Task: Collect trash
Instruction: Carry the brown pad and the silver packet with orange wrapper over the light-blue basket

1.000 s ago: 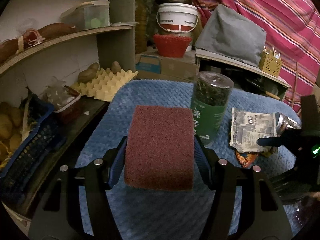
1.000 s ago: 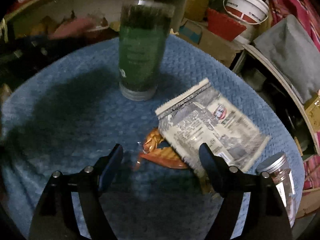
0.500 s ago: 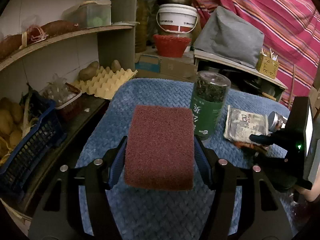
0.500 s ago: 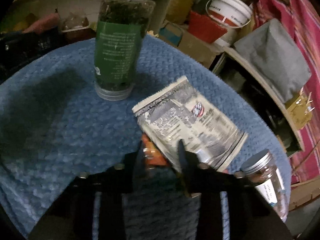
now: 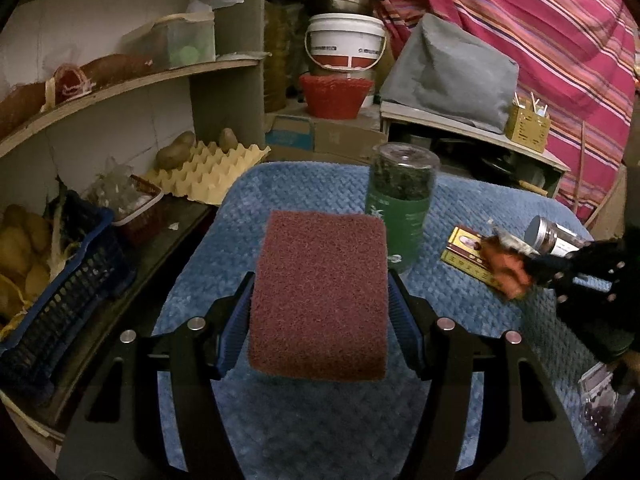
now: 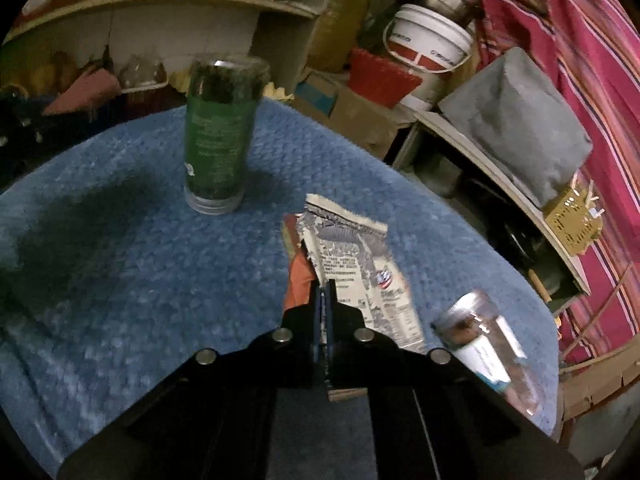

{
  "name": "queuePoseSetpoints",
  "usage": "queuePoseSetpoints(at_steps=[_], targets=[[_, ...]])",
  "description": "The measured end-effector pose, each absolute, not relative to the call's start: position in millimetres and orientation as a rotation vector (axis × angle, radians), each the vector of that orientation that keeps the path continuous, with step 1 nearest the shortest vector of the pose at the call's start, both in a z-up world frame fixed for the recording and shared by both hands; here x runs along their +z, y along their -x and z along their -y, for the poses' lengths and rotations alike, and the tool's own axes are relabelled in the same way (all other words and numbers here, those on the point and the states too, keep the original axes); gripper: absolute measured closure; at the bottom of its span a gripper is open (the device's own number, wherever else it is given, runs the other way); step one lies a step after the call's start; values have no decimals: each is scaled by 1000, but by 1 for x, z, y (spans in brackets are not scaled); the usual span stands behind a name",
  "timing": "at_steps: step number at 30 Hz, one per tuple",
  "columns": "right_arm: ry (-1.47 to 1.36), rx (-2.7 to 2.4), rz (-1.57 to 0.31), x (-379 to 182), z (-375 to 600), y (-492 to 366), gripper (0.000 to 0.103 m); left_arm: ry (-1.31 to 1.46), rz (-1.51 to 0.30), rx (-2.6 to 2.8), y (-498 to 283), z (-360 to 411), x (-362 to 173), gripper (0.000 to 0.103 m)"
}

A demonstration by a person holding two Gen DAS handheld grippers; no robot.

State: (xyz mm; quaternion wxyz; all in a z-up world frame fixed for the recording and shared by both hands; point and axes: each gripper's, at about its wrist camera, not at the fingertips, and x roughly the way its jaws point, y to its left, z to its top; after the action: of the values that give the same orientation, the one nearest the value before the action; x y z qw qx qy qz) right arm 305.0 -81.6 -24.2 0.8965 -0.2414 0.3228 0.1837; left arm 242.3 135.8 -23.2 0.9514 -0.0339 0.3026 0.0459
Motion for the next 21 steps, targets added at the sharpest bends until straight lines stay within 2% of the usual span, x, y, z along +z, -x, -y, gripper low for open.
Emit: queuePoseSetpoints(at_steps=[8, 21], targets=[[347, 325, -659, 4, 156, -271, 101, 19, -602, 14, -223, -87, -13, 41], [160, 189, -681, -1, 294, -191, 101, -51, -627, -163, -196, 60, -18, 41]])
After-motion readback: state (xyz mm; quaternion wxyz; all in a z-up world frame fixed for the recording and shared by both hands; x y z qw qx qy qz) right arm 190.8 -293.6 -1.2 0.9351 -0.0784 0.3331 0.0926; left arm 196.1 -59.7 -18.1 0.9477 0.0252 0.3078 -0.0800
